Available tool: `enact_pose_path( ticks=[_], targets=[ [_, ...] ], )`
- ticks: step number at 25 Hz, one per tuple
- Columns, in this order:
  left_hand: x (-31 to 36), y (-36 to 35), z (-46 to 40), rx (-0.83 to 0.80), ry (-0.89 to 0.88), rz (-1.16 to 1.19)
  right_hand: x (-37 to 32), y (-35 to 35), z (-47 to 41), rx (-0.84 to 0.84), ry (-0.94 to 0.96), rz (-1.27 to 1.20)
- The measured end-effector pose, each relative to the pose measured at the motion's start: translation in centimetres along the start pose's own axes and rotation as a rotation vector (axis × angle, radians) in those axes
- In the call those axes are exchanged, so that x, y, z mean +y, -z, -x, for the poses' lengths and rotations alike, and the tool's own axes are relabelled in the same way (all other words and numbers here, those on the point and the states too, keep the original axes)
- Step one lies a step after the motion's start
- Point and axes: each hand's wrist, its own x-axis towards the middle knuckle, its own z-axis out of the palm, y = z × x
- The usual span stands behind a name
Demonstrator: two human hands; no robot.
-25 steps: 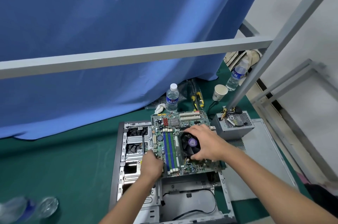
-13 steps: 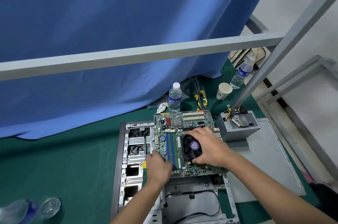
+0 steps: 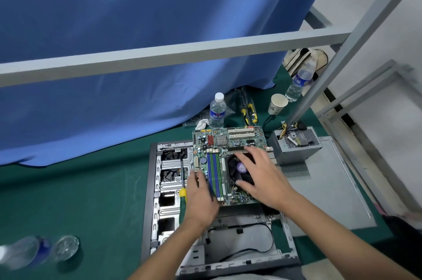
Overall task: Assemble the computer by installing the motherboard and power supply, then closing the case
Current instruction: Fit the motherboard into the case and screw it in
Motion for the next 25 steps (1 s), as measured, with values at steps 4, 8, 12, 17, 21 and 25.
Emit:
enact_pose_path(
  ticks=[4, 8, 12, 17, 21, 25],
  targets=[
    [-1.1, 0.2, 0.1, -0.013, -0.097, -0.137, -0.2, -3.3, 5.1, 0.241, 0.24, -0.097],
    [-1.3, 0.4, 0.4, 0.01, -0.15, -0.194, 1.2, -8.9, 7.8, -0.393, 0.153, -0.046],
    [-1.5, 0.7, 0.9, 0.012, -0.258, -0.381, 2.3, -13.2, 6.3, -0.683, -0.073, -0.014],
    [-2.2, 1.1, 1.4, -0.071, -0.282, -0.506, 2.2, -16.1, 5.5, -0.944, -0.038, 0.137],
    [-2.8, 0.7, 1.8, -0.103, -0.254, -0.508, 2.1, -16.0, 5.5, -0.913, -0.005, 0.22],
    [-3.2, 0.6, 2.1, -0.088, -0.251, -0.441, 1.9, -14.2, 5.9, -0.689, -0.037, 0.104]
  ],
)
